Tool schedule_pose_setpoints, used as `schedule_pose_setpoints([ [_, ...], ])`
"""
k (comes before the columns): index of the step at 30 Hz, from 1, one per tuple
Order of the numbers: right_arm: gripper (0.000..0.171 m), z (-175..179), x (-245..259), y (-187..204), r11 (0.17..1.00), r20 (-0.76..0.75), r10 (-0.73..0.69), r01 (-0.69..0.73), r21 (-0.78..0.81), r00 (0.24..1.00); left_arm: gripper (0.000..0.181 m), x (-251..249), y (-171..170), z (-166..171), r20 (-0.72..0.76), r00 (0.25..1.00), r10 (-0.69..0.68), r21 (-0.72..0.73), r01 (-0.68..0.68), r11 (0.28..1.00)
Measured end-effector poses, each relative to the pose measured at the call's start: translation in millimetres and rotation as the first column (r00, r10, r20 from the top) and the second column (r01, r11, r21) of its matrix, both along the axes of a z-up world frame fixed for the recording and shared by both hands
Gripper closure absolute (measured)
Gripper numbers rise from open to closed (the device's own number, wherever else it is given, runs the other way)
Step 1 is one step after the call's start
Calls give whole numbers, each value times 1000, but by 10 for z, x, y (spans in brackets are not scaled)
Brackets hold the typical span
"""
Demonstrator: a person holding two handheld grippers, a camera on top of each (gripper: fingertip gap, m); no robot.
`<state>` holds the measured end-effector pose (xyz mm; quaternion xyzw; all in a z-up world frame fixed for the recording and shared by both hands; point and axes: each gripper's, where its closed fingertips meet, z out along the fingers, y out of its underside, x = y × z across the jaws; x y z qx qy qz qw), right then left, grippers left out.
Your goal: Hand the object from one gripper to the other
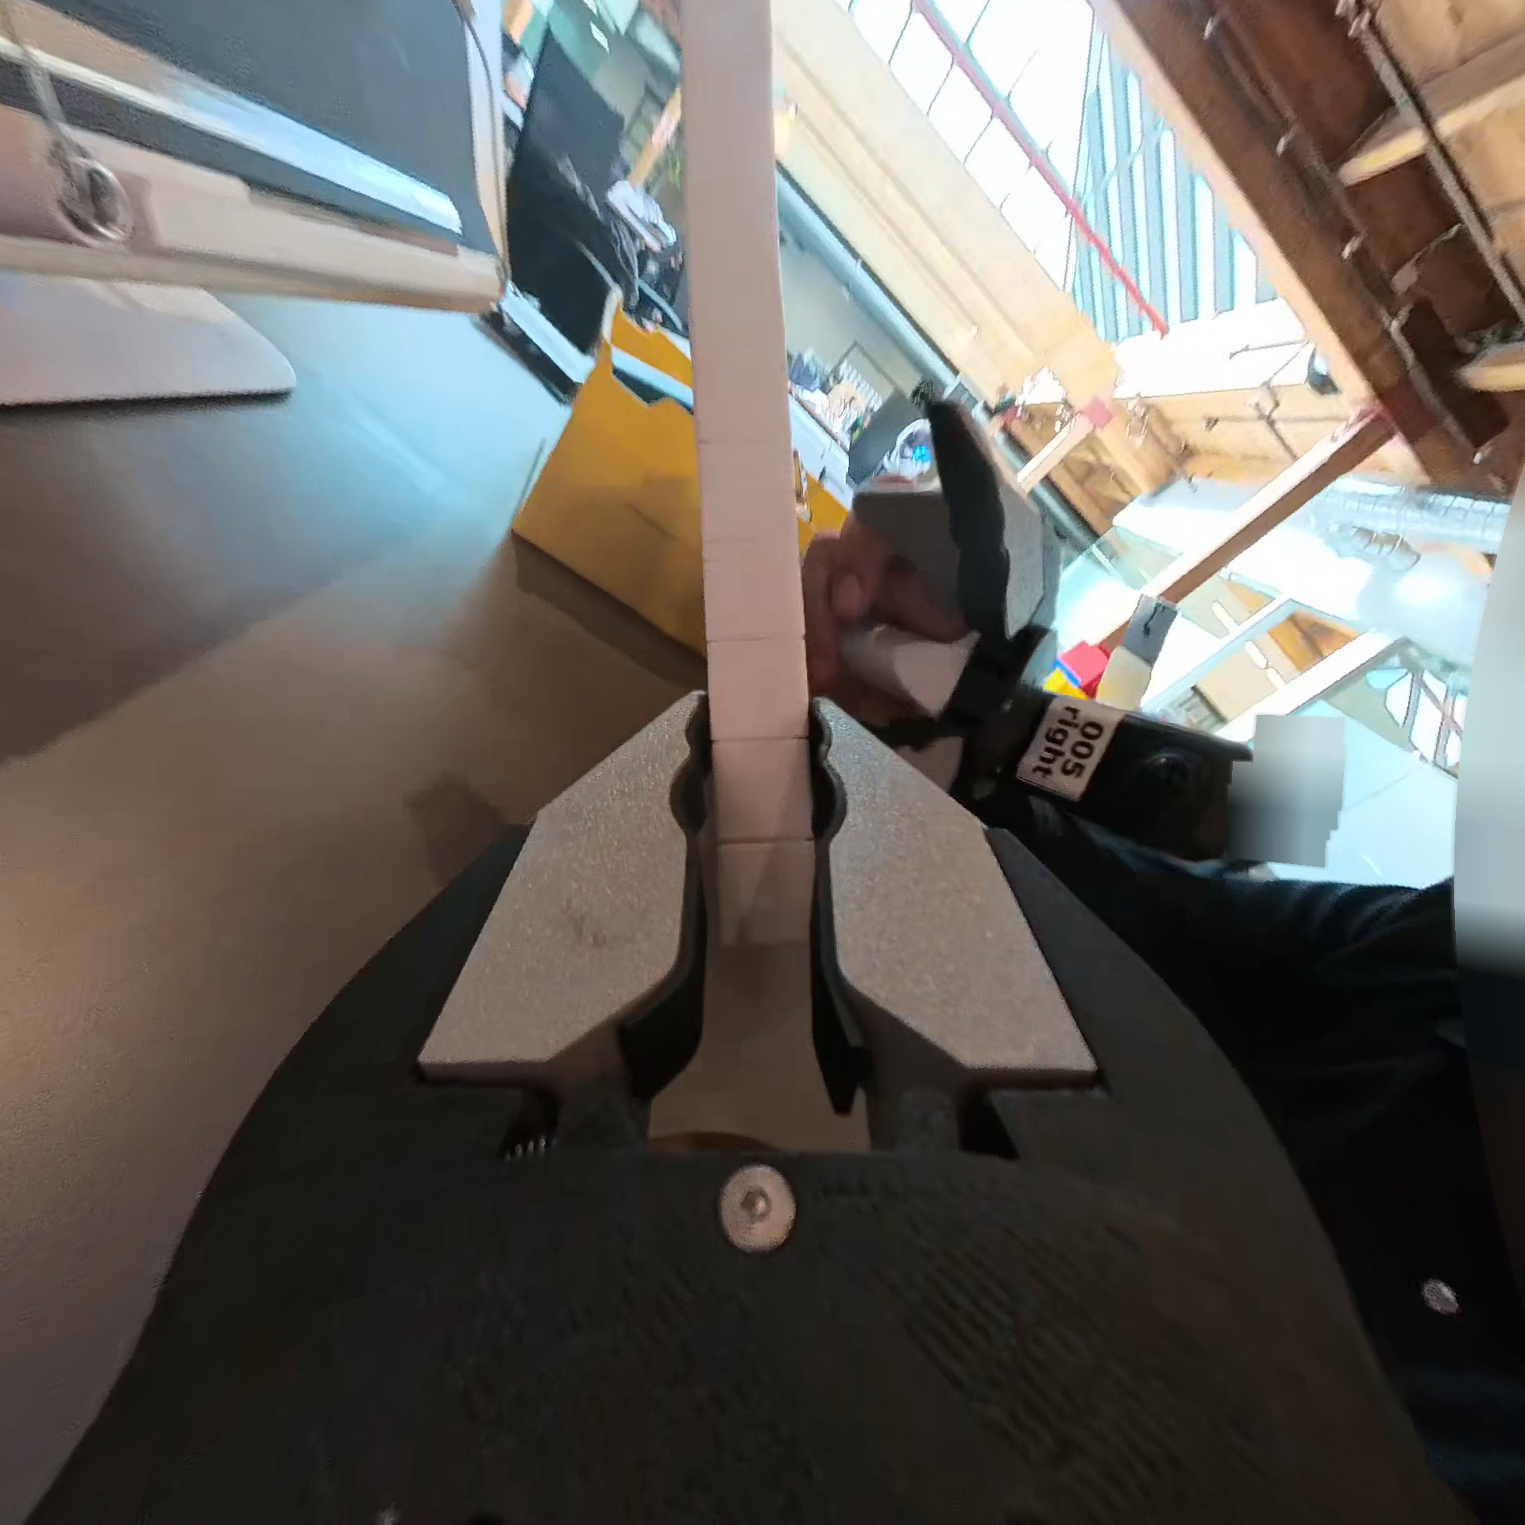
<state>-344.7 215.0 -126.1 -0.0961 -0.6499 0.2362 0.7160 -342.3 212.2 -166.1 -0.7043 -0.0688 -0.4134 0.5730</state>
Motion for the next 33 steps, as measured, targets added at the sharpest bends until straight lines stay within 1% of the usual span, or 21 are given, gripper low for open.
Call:
schedule_pose_setpoints([
  [2, 109, 73, 55, -61, 978, 32, 95, -87, -192, 995, 162, -62, -8, 77, 42, 999, 20, 41, -22, 999],
  [3, 109, 93, 66, -83, 947, 60, 146, -122, -298, 987, 162, -67, -21, 133, 54, 998, 17, 73, -21, 997],
  [5, 109, 125, 67, -89, 852, 112, 240, -154, -501, 964, 162, -46, -50, 253, 57, 998, 8, 142, -16, 990],
  [7, 108, 120, 67, -102, 717, 167, 358, -156, -680, 919, 162, -9, -83, 352, 36, 999, 0, 200, -8, 980],
  [8, 105, 150, 83, -113, 627, 164, 430, -163, -761, 888, 162, 15, -104, 403, 14, 1000, -4, 232, 0, 973],
  [10, 107, 288, 144, -103, 410, 83, 559, -188, -892, 825, 162, 85, -156, 503, -59, 998, -2, 306, 20, 952],
  [11, 111, 365, 171, -72, 315, 31, 595, -197, -928, 803, 162, 131, -173, 525, -104, 995, 2, 326, 33, 945],
  [12, 115, 428, 189, -30, 246, -13, 611, -205, -947, 792, 162, 186, -181, 528, -152, 988, 2, 336, 50, 940],
  [13, 118, 464, 203, 4, 206, -41, 616, -212, -955, 787, 162, 247, -184, 524, -202, 979, 3, 343, 68, 937],
  [14, 119, 478, 214, 14, 192, -53, 621, -217, -957, 782, 162, 305, -179, 511, -253, 967, 9, 348, 82, 934],
  [17, 121, 444, 226, -62, 195, -35, 649, -211, -958, 760, 162, 455, -141, 422, -352, 936, 1, 325, 121, 938],
  [18, 129, 431, 227, -93, 199, -32, 656, -214, -956, 754, 162, 499, -132, 383, -369, 929, -16, 309, 139, 941],
  [19, 144, 429, 256, -143, 212, -34, 675, -237, -948, 737, 162, 513, -108, 340, -381, 925, -18, 289, 137, 948],
  [22, 149, 390, 258, -200, 288, 23, 687, -243, -926, 726, 160, 492, -68, 267, -347, 938, -22, 249, 115, 962],
  [24, 152, 395, 269, -205, 352, 48, 679, -267, -897, 732, 144, 404, -27, 232, -319, 948, 2, 219, 72, 973],
  [25, 152, 413, 256, -161, 399, 48, 640, -278, -874, 767, 136, 376, -28, 234, -299, 954, 3, 212, 64, 975],
  [27, 152, 442, 233, -61, 542, 50, 527, -290, -789, 848, 125, 302, -24, 263, -272, 962, 29, 212, 30, 977],
  [28, 152, 462, 221, 11, 620, 46, 449, -275, -735, 892, 127, 276, -34, 286, -274, 961, 44, 224, 19, 974],
  [30, 152, 475, 188, 171, 795, 40, 244, -177, -581, 969, 124, 206, -40, 323, -295, 951, 97, 241, -24, 970],
  [31, 152, 473, 180, 219, 867, 27, 152, -120, -484, 988, 122, 171, -42, 336, -312, 942, 126, 250, -47, 967],
  [33, 152, 451, 159, 286, 961, -34, -22, 12, -278, 999, 118, 99, -28, 328, -369, 909, 191, 257, -98, 961],
])
